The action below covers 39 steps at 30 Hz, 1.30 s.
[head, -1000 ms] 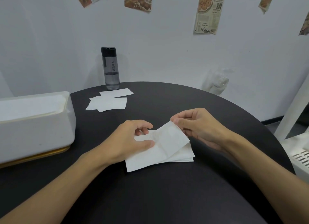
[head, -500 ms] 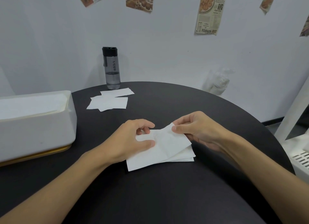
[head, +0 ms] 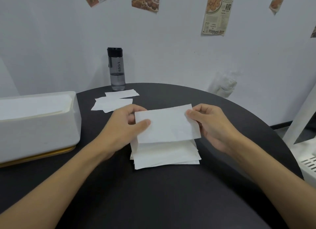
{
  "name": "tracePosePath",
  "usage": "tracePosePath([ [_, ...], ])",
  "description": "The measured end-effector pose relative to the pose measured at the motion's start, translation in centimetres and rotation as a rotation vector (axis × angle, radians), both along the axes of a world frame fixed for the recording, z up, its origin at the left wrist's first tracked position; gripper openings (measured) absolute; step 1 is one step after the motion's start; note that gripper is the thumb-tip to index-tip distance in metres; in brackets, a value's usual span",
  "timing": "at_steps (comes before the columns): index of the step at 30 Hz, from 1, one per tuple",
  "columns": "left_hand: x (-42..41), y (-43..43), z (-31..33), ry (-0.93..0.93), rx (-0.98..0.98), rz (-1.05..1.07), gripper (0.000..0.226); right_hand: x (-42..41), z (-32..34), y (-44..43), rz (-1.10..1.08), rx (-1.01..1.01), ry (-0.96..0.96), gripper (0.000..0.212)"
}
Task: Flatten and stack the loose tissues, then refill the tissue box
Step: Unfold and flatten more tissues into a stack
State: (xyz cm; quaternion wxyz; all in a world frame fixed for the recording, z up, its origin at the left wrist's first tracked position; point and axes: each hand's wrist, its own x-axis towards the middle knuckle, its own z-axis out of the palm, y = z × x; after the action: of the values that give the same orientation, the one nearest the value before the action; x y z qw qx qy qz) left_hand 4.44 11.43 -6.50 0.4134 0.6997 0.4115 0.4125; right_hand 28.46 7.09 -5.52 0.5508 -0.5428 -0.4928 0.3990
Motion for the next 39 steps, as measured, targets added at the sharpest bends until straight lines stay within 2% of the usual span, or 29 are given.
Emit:
tracePosePath([
  [3,-0.1,0.1,0.2,-0.102,-0.074,0.044,0.027,0.1,-0.2,0.2,-0.005,-0.044,-0.007,0.008],
  [5,-0.2,0.1,0.3,-0.072,-0.094,0.032,0.03,0.2,-0.3,0.2,0.003,-0.067,-0.045,0.017],
  [8,-0.5,0.0,0.3,0.121,-0.054,-0.012,0.025,0.4,-0.9,0.5,0.043,-0.091,-0.294,0.032],
  [11,-0.9,0.4,0.1,0.294,0.016,-0.04,0.024,0.4,-1.5,0.7,0.162,-0.12,-0.511,0.029],
  [14,-1.4,0.7,0.0,0.428,0.091,-0.065,0.026,0.5,-1.7,0.9,0.195,-0.1,-0.619,0.032],
  [18,-1.6,0.7,-0.2,0.629,0.085,-0.16,0.036,0.9,-2.1,0.9,0.274,-0.16,-0.87,0.055],
  [22,-1.8,0.5,-0.2,0.779,0.1,-0.223,0.054,0.5,-2.3,1.2,0.278,-0.113,-0.87,0.058],
  [28,-3.6,0.8,1.3,0.919,0.043,-0.223,0.043,-2.0,-3.1,2.4,0.32,-0.021,-0.854,0.045],
  [31,-4.6,1.1,1.7,0.945,0.037,-0.218,0.041,-2.8,-2.3,3.6,0.377,-0.009,-0.905,0.037],
  [35,-5.2,1.5,1.6,0.914,0.051,-0.209,0.04,-4.1,-0.8,7.9,0.302,0.106,-0.924,0.019],
  [37,-5.2,1.8,1.3,0.9,0.051,-0.21,0.043,-5.2,-0.6,11.1,0.301,0.141,-0.943,0.019],
  [39,-5.2,2.0,1.1,0.936,0.055,-0.211,0.051,-6.5,-0.9,14.2,0.334,0.124,-0.946,0.028],
])
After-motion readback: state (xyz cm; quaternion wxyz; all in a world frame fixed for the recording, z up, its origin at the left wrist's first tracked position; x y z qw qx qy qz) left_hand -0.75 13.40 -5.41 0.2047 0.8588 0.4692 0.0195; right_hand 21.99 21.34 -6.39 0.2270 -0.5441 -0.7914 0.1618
